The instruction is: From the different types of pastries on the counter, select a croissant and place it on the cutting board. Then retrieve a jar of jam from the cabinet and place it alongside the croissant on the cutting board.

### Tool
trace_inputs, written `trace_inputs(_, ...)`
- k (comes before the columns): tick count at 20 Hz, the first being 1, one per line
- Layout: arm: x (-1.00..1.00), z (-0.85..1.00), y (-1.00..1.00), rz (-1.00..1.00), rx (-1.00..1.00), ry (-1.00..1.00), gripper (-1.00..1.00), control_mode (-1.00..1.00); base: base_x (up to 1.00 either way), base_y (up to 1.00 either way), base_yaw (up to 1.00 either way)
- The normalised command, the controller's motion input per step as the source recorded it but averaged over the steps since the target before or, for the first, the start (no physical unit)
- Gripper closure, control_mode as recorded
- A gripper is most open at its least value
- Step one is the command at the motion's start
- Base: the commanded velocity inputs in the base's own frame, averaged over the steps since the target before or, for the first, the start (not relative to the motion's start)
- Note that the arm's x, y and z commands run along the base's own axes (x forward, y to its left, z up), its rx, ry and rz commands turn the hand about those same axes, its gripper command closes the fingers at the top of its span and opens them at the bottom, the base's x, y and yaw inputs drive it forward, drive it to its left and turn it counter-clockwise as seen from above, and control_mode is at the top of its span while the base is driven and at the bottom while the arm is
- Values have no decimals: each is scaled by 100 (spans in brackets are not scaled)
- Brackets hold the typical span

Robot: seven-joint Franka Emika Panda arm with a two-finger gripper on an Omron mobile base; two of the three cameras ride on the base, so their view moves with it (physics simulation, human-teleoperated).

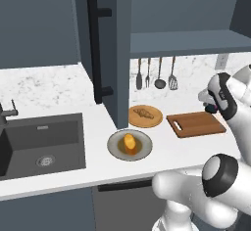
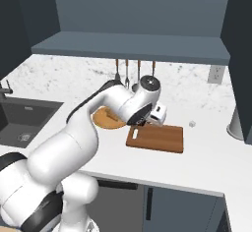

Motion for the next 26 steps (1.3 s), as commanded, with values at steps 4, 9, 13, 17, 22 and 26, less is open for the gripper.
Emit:
trace_inputs(4,9,-25,-80,11,-12,-24,100,-100,0,0,0)
trace_inputs(9,-8,-42,52,8,-4,-2,100,-100,0,0,0)
trace_inputs(13,-5,-53,39,6,-20,5,100,-100,0,0,0)
trace_inputs(17,78,-1,-52,0,0,2,100,-100,0,0,0)
trace_inputs(22,70,1,-94,5,0,0,100,-100,0,0,0)
trace_inputs(26,9,-7,-2,4,2,0,100,-100,0,0,0)
